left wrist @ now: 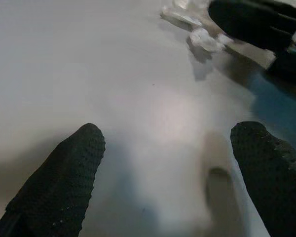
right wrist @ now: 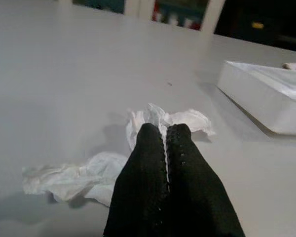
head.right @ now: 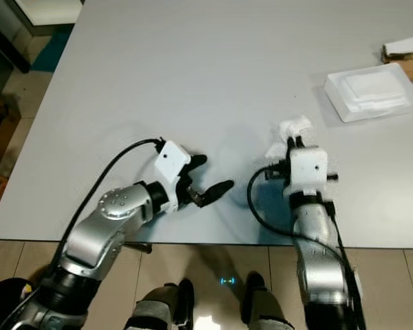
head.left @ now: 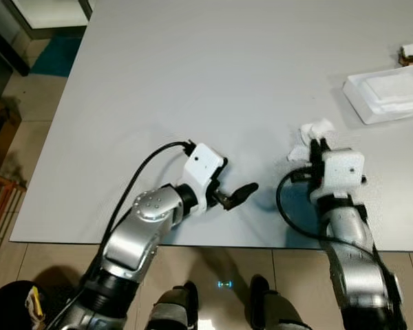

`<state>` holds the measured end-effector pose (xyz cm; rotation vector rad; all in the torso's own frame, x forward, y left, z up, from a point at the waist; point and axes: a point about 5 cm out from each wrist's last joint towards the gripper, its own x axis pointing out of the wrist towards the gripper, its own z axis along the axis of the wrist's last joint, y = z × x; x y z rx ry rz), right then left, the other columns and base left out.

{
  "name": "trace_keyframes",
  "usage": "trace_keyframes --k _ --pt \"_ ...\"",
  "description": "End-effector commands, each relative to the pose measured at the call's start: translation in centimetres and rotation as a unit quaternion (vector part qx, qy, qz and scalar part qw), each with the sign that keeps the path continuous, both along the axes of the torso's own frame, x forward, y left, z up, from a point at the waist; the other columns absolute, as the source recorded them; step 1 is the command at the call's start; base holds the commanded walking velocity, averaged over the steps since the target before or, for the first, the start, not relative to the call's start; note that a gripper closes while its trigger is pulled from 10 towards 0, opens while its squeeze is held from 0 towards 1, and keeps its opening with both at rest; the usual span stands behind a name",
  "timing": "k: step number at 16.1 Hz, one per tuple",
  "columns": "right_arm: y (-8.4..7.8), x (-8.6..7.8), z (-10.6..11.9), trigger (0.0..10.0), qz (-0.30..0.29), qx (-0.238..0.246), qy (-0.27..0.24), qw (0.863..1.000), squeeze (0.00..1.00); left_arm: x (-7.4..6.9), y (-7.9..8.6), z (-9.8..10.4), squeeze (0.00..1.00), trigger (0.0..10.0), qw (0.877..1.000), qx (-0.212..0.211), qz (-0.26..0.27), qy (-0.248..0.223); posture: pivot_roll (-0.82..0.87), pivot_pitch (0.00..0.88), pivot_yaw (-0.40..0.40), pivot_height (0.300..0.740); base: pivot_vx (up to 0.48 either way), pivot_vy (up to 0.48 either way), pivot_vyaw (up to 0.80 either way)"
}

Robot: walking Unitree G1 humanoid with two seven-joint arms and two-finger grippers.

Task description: Picking trash to rubbish bin

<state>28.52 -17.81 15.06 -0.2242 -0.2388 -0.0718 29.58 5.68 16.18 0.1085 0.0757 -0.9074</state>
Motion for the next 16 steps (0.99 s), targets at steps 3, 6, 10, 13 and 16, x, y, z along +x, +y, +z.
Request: trace_keyframes --k 3,6,10,13,16 --pt "-0.5 -1.5 1.9 0.0 -0.046 0.0 -0.032 0.998 0.0 0.4 -0.5 -0.9 0.0 10.0 1.0 0.003 0.012 0.005 0.18 0.193 0.067 0.74 0.0 0.0 0.0" --pt "0.2 -2.7 3.4 0.0 -0.054 -0.003 -0.066 0.996 0.0 1.4 -0.6 -0.2 0.0 10.0 0.998 -0.02 0.055 -0.026 0.16 0.179 0.059 0.74 0.0 0.0 0.0" --pt "1.1 -4.4 3.3 1.3 -0.047 0.009 -0.05 0.998 0.0 2.5 -0.7 0.0 0.0 10.0 0.995 -0.038 0.089 -0.037 0.13 0.156 0.045 0.74 0.0 0.0 0.0" --pt "1.3 -4.9 3.4 10.0 -0.047 0.006 -0.039 0.998 0.0 3.1 -1.2 0.2 0.0 10.0 0.993 -0.054 0.094 -0.039 0.1 0.143 0.038 0.74 0.0 0.0 0.0" --pt "1.6 -4.8 3.8 10.0 -0.046 0.001 -0.037 0.998 0.0 3.6 -1.4 0.1 0.0 10.0 0.993 -0.056 0.1 -0.041 0.09 0.135 0.036 0.74 0.0 -0.394 0.0"
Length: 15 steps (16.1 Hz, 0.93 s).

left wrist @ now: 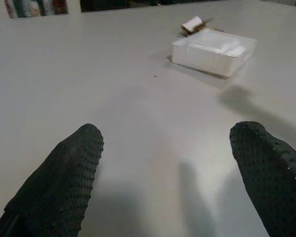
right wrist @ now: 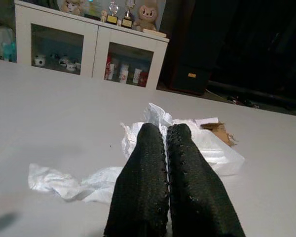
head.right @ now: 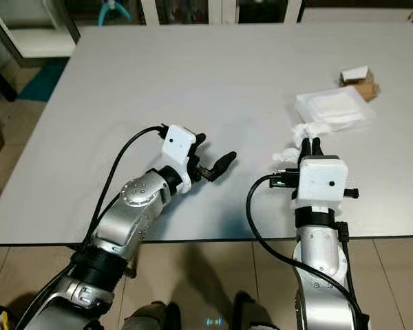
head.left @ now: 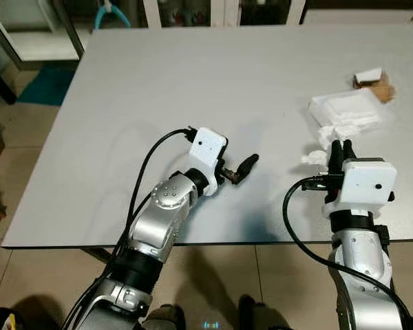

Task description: Picking trash to rubbish bin

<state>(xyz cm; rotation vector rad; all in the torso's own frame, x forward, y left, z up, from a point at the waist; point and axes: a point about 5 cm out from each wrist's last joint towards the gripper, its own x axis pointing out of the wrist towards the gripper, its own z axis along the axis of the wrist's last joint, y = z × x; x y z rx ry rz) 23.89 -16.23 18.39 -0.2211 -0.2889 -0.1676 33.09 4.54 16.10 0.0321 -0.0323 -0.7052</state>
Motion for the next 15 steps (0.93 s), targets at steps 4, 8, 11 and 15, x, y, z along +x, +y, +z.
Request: trace_keyframes --k 4,8,11,15 --pt "0.1 -0.1 0.8 10.0 0.001 -0.01 -0.001 1.0 0.0 0.4 -0.4 -0.1 0.0 10.0 1.0 -0.007 0.006 -0.002 0.08 0.126 0.029 0.74 0.0 -0.451 0.0" --pt "0.5 0.1 0.9 10.0 0.01 -0.013 0.002 1.0 0.0 0.5 -0.6 -0.3 0.0 10.0 1.0 -0.008 0.007 -0.002 0.08 0.118 0.028 0.74 0.0 -0.454 0.0" --pt "0.6 0.3 1.0 10.0 0.015 -0.017 0.003 1.0 0.0 0.7 -0.7 -0.4 0.0 10.0 1.0 -0.007 0.008 -0.002 0.08 0.107 0.025 0.74 0.0 -0.453 0.0" --pt "0.8 0.6 1.7 10.0 0.026 -0.029 -0.006 0.999 0.0 0.9 -0.8 -0.4 0.0 10.0 1.0 -0.008 0.012 -0.005 0.08 0.097 0.022 0.74 0.0 -0.45 0.0"
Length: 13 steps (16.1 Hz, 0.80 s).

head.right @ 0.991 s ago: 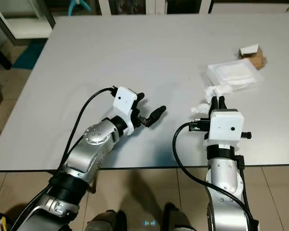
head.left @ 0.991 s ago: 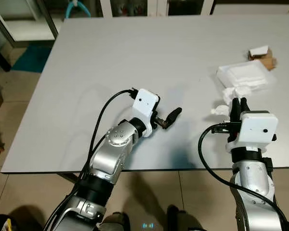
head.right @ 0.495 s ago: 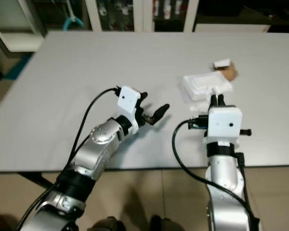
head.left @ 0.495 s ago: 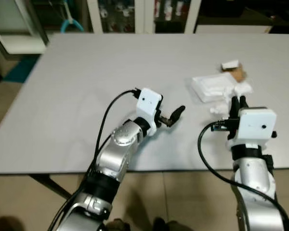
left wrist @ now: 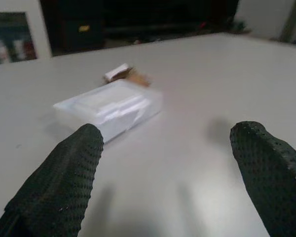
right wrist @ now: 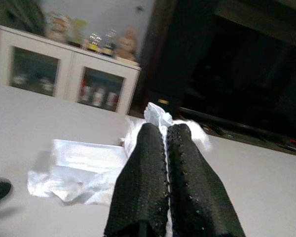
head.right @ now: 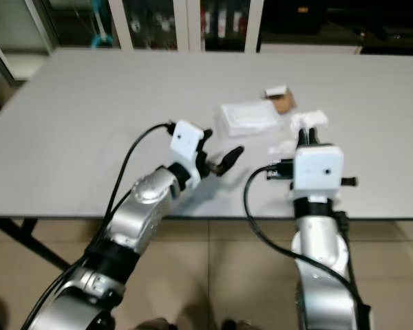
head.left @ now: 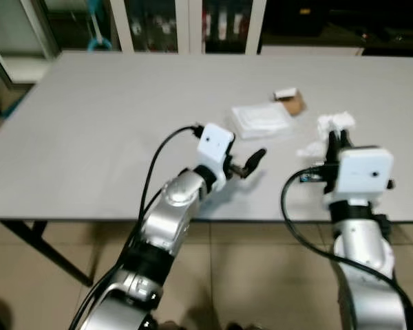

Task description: Picking trash to rubbish bin

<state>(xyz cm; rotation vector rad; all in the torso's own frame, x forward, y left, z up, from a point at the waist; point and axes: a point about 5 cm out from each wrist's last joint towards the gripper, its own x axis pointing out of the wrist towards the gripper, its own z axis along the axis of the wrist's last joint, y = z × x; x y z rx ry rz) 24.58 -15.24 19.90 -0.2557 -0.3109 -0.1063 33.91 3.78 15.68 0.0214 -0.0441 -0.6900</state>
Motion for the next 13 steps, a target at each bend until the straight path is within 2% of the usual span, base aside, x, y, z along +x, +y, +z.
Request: trace_keyframes --k 1,4,13 --pt "-0.09 -0.07 0.25 10.0 -0.001 -0.007 -0.002 1.0 0.0 0.08 0.02 0.02 0.0 10.0 1.0 0.0 0.006 -0.001 0.08 0.097 0.022 0.74 0.0 -0.45 0.0" --pt "0.45 0.23 0.61 10.0 0.01 -0.015 -0.01 1.0 0.0 0.29 -0.11 0.29 0.0 10.0 1.0 -0.002 0.007 -0.006 0.09 0.092 0.022 0.74 0.0 -0.442 0.0" --pt "0.56 0.23 0.6 10.0 0.019 -0.025 -0.005 0.999 0.0 0.39 -0.23 -0.07 0.0 10.0 1.0 -0.002 0.014 -0.002 0.08 0.094 0.013 0.74 0.0 -0.436 0.0"
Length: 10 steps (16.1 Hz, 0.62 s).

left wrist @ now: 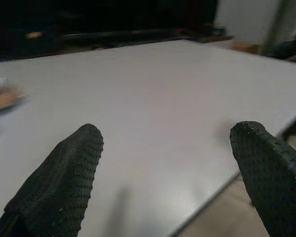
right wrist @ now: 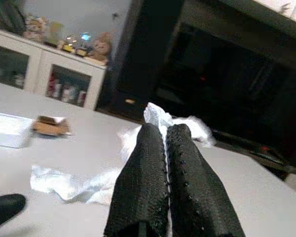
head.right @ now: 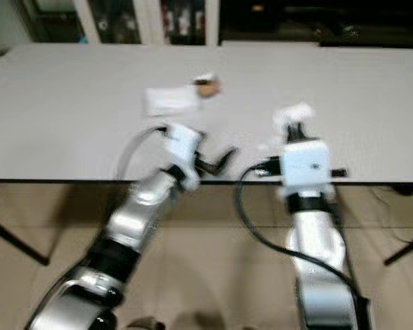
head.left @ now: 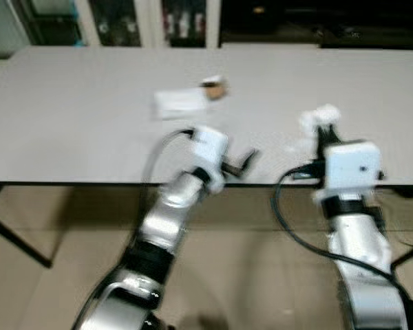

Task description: Picking trash to rubbish bin

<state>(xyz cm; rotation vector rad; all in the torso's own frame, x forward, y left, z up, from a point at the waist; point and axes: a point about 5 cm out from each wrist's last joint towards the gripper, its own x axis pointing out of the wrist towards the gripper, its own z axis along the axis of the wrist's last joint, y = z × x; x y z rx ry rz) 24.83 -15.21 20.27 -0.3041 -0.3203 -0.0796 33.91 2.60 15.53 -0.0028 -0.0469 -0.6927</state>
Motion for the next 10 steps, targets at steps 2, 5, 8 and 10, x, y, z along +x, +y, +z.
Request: trace_keyframes --k 2,5,8,10 --pt "0.5 -0.1 0.2 10.0 0.009 0.002 -0.001 1.0 0.0 0.4 1.0 -0.1 0.0 10.0 1.0 0.014 0.02 -0.001 0.08 0.095 0.014 0.74 0.129 -0.409 0.0" --pt "0.4 -0.1 0.0 10.0 0.005 0.009 0.001 1.0 0.0 0.7 1.3 -0.3 0.0 10.0 0.999 0.027 0.046 -0.001 0.08 0.099 0.018 0.74 0.086 -0.22 0.0" --pt "0.4 -0.2 -0.2 10.0 0.005 0.012 0.005 1.0 0.0 1.2 2.1 -0.7 0.0 10.0 0.996 0.032 0.086 0.007 0.08 0.109 0.016 0.74 0.0 0.0 0.17" --pt "0.4 -0.3 -0.3 10.0 0.006 0.013 0.009 1.0 0.0 1.3 2.5 -0.7 0.0 10.0 0.994 0.032 0.101 0.007 0.08 0.114 0.009 0.74 0.0 0.0 0.8"
